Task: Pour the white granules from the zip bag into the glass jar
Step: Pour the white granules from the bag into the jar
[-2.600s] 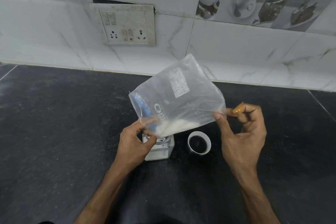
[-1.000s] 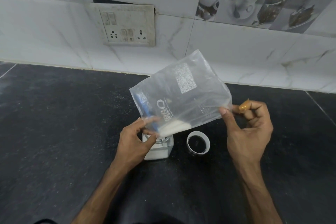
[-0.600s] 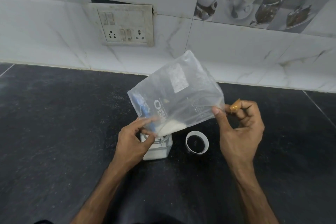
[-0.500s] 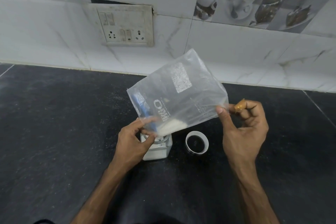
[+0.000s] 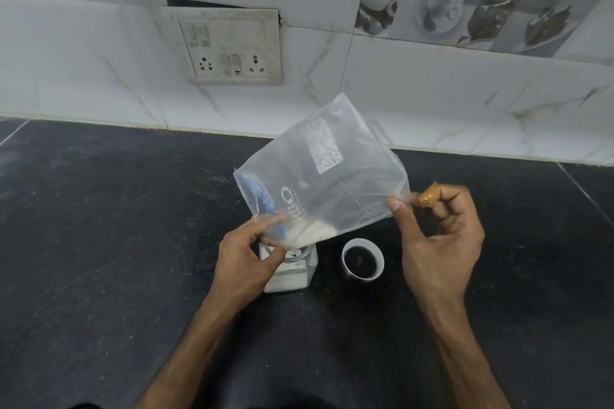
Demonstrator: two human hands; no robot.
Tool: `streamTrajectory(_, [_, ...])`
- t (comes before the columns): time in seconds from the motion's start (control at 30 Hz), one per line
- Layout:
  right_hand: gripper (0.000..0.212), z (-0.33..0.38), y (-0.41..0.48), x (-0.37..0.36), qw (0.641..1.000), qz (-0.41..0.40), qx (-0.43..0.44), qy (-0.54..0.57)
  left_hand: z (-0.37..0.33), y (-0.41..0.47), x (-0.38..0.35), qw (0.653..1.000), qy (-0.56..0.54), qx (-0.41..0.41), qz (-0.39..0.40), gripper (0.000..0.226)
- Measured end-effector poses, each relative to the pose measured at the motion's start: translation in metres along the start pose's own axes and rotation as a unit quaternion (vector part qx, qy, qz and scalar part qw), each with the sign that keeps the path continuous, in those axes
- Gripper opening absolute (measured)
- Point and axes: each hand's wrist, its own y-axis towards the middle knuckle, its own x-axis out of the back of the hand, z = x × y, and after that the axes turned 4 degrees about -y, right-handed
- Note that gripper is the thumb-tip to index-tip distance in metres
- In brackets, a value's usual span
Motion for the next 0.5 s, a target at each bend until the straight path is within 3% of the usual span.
streamTrajectory(0.13, [0.036,0.0004,0.0004,-0.0014,1.0,-0.01,-0.006,0.008,0.0016,-0.0006,-0.0006,1.0,0.002,0.004,0.002,0.07])
streamTrajectory(0.5, [0.035,0.0005,0.0009,-0.0009,1.0,-0.005,-0.004,0.008,0.0013,-0.0008,-0.001,1.0,0.0,0.006,-0.005,0.084])
